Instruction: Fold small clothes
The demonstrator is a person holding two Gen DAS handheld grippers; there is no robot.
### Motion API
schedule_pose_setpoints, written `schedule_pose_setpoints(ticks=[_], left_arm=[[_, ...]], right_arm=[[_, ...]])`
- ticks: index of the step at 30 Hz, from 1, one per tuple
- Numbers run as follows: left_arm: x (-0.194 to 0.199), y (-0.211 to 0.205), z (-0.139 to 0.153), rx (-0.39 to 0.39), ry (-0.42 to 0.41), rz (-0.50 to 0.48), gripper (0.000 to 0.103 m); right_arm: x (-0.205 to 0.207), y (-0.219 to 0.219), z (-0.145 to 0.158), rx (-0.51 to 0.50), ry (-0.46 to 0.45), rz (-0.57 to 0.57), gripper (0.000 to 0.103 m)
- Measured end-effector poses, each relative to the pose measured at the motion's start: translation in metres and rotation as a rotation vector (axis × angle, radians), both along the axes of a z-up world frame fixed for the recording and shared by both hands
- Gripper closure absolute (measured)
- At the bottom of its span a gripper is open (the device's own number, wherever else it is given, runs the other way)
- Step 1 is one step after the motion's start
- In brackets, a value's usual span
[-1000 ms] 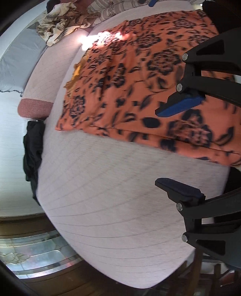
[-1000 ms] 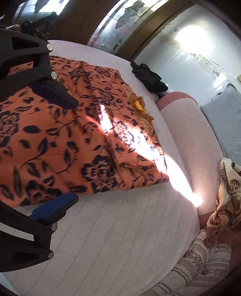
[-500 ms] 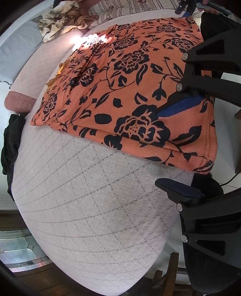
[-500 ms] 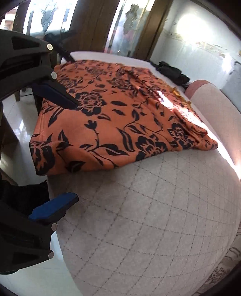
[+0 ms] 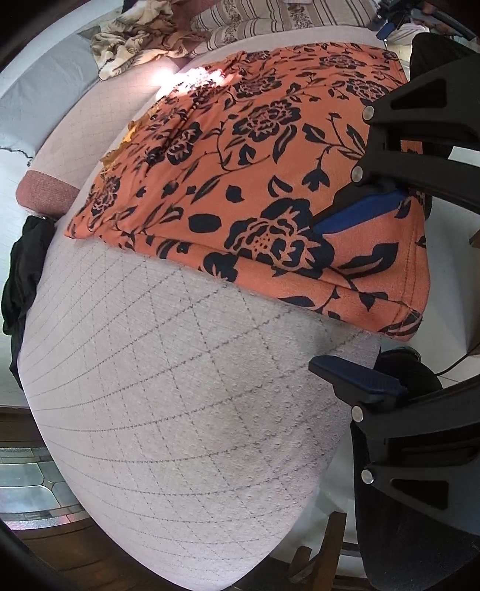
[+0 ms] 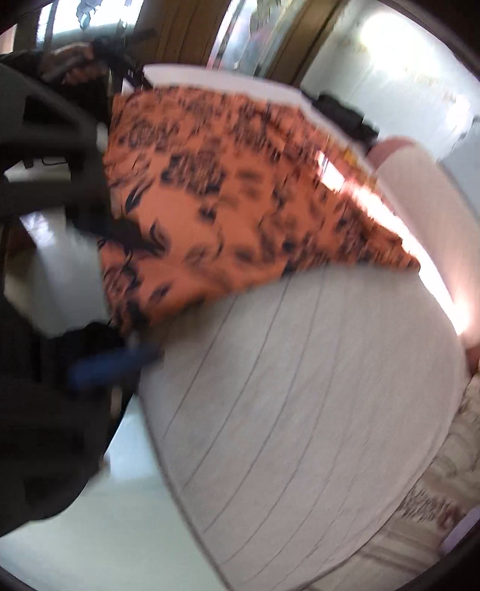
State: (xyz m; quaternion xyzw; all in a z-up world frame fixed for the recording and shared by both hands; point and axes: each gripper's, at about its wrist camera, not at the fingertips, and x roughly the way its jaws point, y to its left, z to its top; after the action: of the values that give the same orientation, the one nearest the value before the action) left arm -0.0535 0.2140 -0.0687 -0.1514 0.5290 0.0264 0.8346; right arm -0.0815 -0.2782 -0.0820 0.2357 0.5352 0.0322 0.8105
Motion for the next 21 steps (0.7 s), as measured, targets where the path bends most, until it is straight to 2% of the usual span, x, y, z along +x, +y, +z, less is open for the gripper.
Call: schedule_pose_setpoints(ticks=[2, 4, 6, 7, 9, 10, 12, 17, 18, 20, 21], left_arm=[[-0.005, 0.002, 0.006, -0.014, -0.024, -0.003, 0.034], [-0.011, 0.004, 0.007, -0.023, -0.037, -0.014, 0.034], [-0.015, 0.004, 0.004, -0.029, -0.022, -0.025, 0.034], [-0.015, 0.003, -0.001, -0.030, 0.000, -0.030, 0.034], [-0.014, 0.000, -0.010, -0.037, 0.043, -0.042, 0.034], [-0.014, 0.000, -0.012, -0.028, 0.052, -0.042, 0.034], [-0.016, -0.001, -0.012, -0.022, 0.051, -0.045, 0.034], [-0.018, -0.008, -0.016, 0.020, 0.069, -0.070, 0.034], [-0.019, -0.009, -0.016, 0.036, 0.068, -0.074, 0.046], [-0.020, -0.010, -0.015, 0.037, 0.059, -0.075, 0.065], [-0.021, -0.010, -0.013, 0.021, 0.051, -0.081, 0.089]], right_arm=[[0.011, 0.013, 0.005, -0.047, -0.049, 0.046, 0.008], [0.021, 0.021, -0.007, -0.093, -0.006, 0.082, 0.009], [0.027, 0.022, -0.023, -0.079, 0.051, 0.090, 0.009], [0.028, 0.023, -0.029, -0.071, 0.078, 0.096, 0.013], [0.027, 0.027, -0.028, -0.075, 0.074, 0.108, 0.018], [0.027, 0.028, -0.026, -0.061, 0.065, 0.115, 0.024], [0.026, 0.026, -0.027, -0.042, 0.076, 0.114, 0.030], [0.026, 0.023, -0.029, 0.001, 0.078, 0.090, 0.031], [0.028, 0.023, -0.031, 0.002, 0.078, 0.097, 0.032], [0.028, 0.024, -0.031, 0.006, 0.087, 0.108, 0.042], [0.031, 0.028, -0.031, -0.007, 0.097, 0.110, 0.051]])
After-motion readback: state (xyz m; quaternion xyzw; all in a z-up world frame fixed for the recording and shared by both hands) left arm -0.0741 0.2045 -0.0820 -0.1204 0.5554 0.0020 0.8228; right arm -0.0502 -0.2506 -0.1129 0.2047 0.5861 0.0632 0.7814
